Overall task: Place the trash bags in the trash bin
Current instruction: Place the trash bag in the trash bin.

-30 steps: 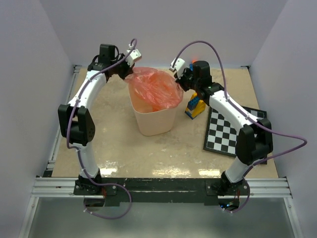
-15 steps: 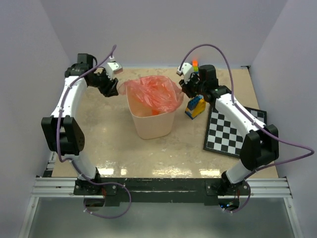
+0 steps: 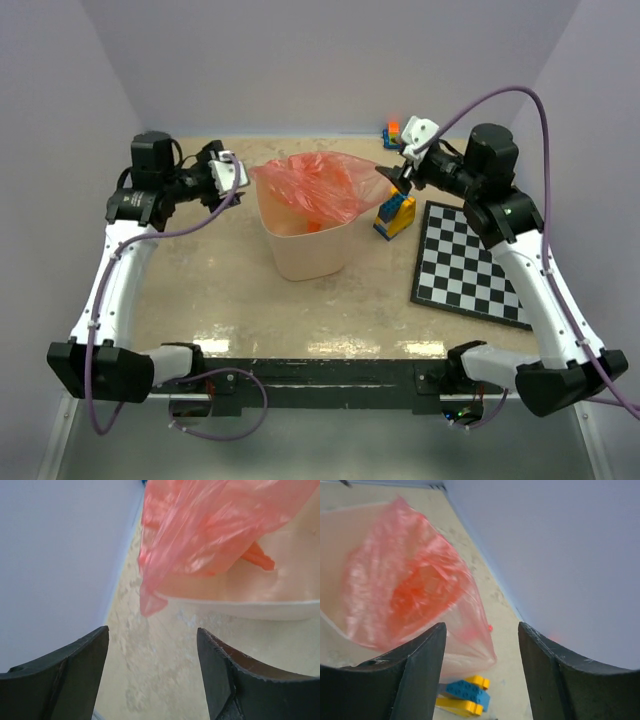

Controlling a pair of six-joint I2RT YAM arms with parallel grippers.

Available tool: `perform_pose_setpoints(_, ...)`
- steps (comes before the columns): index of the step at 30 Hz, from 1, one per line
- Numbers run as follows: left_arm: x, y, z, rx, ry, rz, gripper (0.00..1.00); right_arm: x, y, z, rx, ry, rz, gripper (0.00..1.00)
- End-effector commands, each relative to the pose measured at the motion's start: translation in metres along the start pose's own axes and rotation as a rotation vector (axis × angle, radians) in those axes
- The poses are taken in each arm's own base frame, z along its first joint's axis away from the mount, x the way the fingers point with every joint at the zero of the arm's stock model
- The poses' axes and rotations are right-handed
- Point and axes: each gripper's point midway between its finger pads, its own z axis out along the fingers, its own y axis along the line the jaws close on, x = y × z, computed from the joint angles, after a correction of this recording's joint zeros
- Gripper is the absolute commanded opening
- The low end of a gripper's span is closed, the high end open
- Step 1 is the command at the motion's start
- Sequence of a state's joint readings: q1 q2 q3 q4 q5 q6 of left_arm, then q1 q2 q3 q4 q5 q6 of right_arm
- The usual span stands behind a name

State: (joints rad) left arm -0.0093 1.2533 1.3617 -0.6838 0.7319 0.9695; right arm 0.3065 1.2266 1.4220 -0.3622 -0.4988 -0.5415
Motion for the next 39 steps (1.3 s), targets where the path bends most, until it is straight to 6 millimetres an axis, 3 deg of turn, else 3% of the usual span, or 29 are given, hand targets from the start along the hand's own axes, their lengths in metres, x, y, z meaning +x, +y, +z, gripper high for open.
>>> perform_pose_setpoints(1, -0.03, 0.009, 0.03, -0.005, -0.107, 0.242, 0.76, -0.01, 0.059, 0.007, -0.3, -0.059, -0.064, 0.64)
perform_pose_setpoints(4, -0.037, 0.013, 0.043, 0.035, -0.119, 0.263, 0.75, -0.008, 0.089, 0.014, -0.414, -0.037, -0.098, 0.65)
perform_pose_setpoints(8, -0.043, 0.014, 0.056, 0.067, -0.132, 0.322, 0.75, 0.01, 0.115, 0.027, -0.483, 0.011, -0.085, 0.67)
perform_pose_setpoints(15, -0.059, 0.005, 0.08, 0.136, -0.161, 0.36, 0.71, 0.012, 0.117, 0.045, -0.449, 0.018, -0.099, 0.63)
perform_pose_setpoints(20, -0.059, 0.004, 0.077, 0.146, -0.126, 0.366, 0.7, 0.001, 0.114, 0.048, -0.441, -0.004, -0.102, 0.39)
perform_pose_setpoints(24, -0.05, 0.007, 0.059, 0.134, -0.063, 0.391, 0.71, -0.021, 0.11, 0.044, -0.423, -0.048, -0.111, 0.23)
perform_pose_setpoints(28, -0.068, 0.012, 0.039, 0.125, -0.11, 0.406, 0.71, -0.032, 0.116, 0.041, -0.436, -0.069, -0.153, 0.09)
perform_pose_setpoints(32, -0.097, 0.008, 0.045, 0.163, -0.196, 0.424, 0.72, -0.037, 0.129, 0.039, -0.461, -0.073, -0.22, 0.03)
perform_pose_setpoints(39, -0.115, -0.01, 0.078, 0.244, -0.27, 0.525, 0.71, -0.048, 0.131, 0.038, -0.455, -0.095, -0.242, 0.02)
